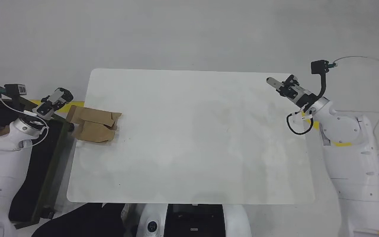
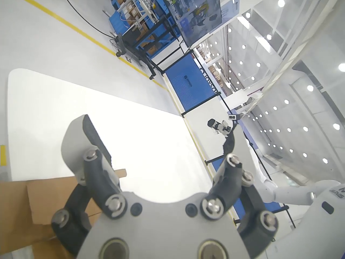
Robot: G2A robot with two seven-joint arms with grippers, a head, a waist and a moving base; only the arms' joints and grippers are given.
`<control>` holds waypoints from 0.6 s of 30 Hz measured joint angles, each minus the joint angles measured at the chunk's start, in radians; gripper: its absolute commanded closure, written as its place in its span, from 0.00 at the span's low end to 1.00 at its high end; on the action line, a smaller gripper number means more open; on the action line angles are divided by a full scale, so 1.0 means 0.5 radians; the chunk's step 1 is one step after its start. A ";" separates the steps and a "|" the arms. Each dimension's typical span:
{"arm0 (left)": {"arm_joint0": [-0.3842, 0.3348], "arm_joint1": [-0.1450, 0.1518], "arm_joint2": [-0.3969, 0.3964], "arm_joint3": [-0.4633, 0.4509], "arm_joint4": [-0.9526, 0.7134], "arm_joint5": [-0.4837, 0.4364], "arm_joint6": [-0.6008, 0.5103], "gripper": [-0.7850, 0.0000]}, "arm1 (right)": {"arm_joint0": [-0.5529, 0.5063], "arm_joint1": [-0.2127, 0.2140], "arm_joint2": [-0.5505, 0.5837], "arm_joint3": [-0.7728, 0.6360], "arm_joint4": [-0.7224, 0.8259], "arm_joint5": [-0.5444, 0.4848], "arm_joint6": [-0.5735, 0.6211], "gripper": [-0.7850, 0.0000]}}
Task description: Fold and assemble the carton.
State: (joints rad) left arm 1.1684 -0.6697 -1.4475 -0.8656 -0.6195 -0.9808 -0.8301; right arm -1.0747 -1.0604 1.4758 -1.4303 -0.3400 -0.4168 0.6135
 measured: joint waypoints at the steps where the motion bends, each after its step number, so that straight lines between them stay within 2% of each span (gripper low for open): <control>1: 0.000 0.000 0.000 0.000 0.000 0.000 0.000 0.00 | 0.000 0.000 0.000 0.000 0.000 0.000 0.000 0.00; 9: 0.003 -0.001 0.002 -0.006 -0.004 0.004 0.002 0.00 | 0.000 0.000 0.000 0.000 0.000 0.000 0.000 0.00; 13: 0.036 0.003 -0.030 -0.082 -0.063 0.177 -0.018 0.00 | 0.000 0.000 0.000 0.000 0.000 0.000 0.000 0.00; 18: 0.070 0.031 -0.142 -0.024 -0.002 0.306 -0.047 0.00 | 0.000 0.000 0.000 0.000 0.000 0.000 0.000 0.00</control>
State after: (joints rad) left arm 1.2033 -0.6543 -1.5184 -0.8778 -0.6206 -0.8281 -0.8534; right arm -1.0747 -1.0604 1.4758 -1.4303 -0.3400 -0.4168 0.6135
